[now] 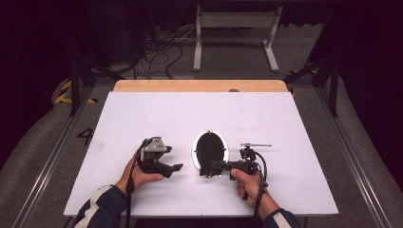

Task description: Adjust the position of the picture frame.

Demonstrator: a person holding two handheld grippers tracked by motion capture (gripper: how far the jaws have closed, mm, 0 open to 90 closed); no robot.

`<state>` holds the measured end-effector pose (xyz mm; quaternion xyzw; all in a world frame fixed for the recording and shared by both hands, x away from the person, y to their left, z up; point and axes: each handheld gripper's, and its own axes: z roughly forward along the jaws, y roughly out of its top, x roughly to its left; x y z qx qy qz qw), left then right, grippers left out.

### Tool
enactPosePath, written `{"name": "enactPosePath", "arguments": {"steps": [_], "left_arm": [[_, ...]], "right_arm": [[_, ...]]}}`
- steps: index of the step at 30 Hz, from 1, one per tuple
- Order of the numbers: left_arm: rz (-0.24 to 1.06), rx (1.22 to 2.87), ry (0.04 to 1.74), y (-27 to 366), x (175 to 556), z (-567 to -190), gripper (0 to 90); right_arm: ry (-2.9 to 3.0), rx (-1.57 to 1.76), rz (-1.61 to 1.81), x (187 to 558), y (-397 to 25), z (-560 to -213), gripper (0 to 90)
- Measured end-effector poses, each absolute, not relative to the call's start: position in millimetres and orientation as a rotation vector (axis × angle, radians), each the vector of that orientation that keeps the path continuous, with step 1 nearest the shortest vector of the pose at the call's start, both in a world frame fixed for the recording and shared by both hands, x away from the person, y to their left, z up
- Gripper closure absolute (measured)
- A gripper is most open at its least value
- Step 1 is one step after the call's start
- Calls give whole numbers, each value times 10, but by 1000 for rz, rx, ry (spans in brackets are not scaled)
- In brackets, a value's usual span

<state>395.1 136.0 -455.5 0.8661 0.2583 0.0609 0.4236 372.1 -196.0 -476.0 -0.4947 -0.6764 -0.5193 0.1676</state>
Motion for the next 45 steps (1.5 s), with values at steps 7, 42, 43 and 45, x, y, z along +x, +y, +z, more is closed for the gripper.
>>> {"name": "enactPosePath", "arguments": {"steps": [7,42,43,45], "left_arm": [[9,2105,680,1151,4167,-4560,145],[-197,1943,675,1036,4426,-4527,597],[-182,1949,667,1040,4428,-4516,598],[-159,1951,666,1043,4420,-4496,602]], "right_arm": [[-2054,-1320,-1530,3687,-1923,-4709,659],[-2193,-1256,-1561,3710,-1893,-4636,705],[-2202,-1260,-1559,3716,-1885,-4629,706],[-2209,-1265,-1557,3733,-1873,-4623,708]]}}
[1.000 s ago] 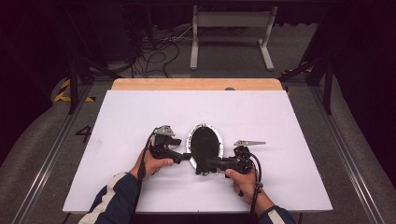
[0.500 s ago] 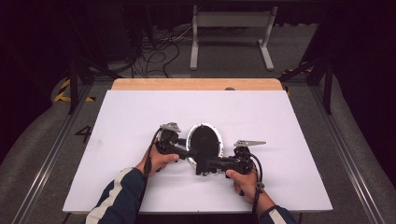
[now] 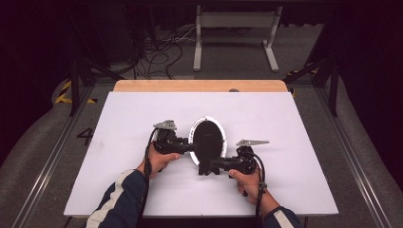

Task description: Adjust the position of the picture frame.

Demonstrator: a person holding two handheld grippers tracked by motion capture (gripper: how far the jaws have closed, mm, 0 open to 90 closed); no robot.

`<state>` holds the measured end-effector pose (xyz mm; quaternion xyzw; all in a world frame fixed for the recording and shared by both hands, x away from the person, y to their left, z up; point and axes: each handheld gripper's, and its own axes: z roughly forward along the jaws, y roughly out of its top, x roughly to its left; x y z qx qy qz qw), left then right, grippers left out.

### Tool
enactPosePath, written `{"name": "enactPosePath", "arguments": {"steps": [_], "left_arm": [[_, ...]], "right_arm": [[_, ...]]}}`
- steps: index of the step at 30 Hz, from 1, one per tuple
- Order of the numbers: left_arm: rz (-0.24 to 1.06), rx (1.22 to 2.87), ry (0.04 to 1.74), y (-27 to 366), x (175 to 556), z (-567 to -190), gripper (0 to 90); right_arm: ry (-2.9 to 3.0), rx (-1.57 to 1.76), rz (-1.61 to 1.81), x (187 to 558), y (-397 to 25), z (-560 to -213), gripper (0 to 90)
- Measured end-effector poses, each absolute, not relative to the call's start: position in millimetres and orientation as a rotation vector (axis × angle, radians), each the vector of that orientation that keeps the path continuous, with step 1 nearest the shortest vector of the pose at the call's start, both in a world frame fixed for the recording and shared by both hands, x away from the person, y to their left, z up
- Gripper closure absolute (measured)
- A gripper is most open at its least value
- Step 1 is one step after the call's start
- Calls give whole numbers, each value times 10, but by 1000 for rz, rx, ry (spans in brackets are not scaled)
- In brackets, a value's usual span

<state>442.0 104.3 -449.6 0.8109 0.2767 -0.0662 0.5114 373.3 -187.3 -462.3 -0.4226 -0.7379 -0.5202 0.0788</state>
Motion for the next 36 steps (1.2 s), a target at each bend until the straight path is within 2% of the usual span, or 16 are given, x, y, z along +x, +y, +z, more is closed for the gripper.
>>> {"name": "enactPosePath", "arguments": {"steps": [4,17,22,27,36], "left_arm": [[-89,1955,646,1027,4405,-4445,605],[304,2006,514,884,4181,-4188,630],[381,1994,522,869,4153,-4177,649],[389,1989,525,875,4167,-4170,663],[227,1934,518,966,4234,-4228,702]], "right_arm": [[-2228,-1276,-1558,3759,-1858,-4606,714],[-2325,-1313,-1584,3708,-1822,-4455,757],[-2361,-1314,-1590,3701,-1791,-4422,756],[-2405,-1321,-1581,3714,-1769,-4401,752],[-2481,-1287,-1566,3723,-1754,-4418,750]]}}
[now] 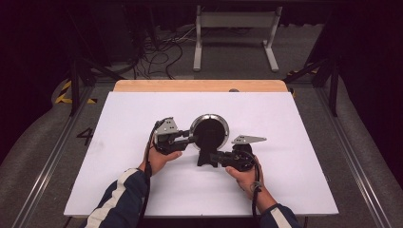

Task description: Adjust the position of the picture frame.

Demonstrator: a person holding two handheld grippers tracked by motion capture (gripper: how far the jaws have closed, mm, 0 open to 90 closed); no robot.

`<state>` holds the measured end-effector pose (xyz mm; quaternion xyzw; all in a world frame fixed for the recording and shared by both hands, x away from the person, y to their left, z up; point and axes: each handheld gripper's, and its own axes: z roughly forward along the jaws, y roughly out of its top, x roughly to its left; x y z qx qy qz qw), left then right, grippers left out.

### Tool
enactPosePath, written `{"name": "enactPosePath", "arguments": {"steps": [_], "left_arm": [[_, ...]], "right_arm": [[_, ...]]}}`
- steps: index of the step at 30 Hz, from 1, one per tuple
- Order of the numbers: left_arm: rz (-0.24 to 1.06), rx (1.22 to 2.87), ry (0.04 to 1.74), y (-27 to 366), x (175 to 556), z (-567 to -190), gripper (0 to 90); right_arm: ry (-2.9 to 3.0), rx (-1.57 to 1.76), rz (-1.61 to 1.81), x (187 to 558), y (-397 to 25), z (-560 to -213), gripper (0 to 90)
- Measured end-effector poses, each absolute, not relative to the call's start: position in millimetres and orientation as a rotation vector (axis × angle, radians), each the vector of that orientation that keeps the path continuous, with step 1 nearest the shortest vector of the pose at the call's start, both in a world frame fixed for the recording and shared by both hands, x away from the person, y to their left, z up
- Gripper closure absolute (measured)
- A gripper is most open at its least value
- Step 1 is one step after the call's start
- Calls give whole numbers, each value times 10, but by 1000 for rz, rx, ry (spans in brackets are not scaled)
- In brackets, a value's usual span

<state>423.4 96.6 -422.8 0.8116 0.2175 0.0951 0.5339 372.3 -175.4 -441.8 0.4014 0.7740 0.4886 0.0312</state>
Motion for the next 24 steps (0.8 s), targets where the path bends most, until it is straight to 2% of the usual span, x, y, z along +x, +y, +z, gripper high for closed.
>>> {"name": "enactPosePath", "arguments": {"steps": [9,13,24], "left_arm": [[106,1935,462,1000,4305,-4273,692],[124,1967,443,1002,4301,-4279,715],[156,1996,446,966,4241,-4313,702]], "right_arm": [[2390,1210,1481,3700,-1728,-4439,752],[2394,1180,1471,3698,-1728,-4443,751],[2413,1141,1441,3682,-1712,-4436,752]]}}
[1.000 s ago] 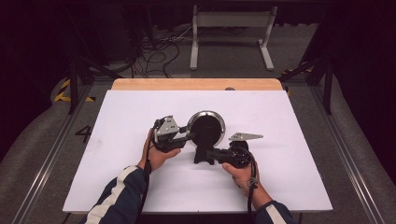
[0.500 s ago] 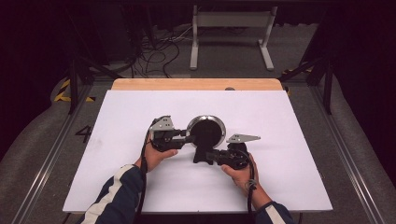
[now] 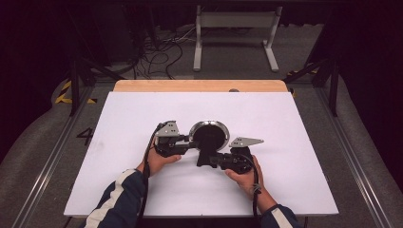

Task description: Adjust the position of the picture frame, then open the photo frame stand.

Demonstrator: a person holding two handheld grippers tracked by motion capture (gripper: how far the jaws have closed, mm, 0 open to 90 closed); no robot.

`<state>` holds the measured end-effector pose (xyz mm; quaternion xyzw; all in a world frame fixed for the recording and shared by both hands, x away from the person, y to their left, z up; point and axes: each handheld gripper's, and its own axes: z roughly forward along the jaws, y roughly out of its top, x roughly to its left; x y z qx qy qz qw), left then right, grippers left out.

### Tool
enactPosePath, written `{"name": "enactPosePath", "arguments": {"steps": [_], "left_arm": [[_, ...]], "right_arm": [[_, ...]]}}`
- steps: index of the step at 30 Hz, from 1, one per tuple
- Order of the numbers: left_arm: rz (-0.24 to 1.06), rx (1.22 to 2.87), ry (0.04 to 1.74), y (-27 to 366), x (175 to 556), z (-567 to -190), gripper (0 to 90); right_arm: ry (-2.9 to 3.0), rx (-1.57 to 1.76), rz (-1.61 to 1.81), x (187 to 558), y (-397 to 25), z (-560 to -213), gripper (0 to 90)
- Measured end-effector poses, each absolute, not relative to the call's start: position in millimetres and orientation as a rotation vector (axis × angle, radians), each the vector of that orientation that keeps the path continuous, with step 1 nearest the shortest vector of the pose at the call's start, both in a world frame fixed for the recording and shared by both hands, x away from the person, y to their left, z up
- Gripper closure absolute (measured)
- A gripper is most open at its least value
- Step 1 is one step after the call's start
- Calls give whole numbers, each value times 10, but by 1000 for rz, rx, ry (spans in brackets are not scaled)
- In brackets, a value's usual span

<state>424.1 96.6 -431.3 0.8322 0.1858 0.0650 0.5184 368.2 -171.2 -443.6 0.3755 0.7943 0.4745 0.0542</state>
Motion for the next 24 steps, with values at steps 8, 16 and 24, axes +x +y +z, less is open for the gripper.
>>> {"name": "enactPosePath", "arguments": {"steps": [8,16,24], "left_arm": [[178,2014,437,931,4221,-4325,698],[206,2030,450,877,4189,-4361,654],[198,2041,444,861,4175,-4381,671]], "right_arm": [[2412,1134,1424,3659,-1713,-4436,752],[2425,1112,1411,3660,-1700,-4431,756],[2432,1102,1407,3636,-1705,-4437,756]]}}
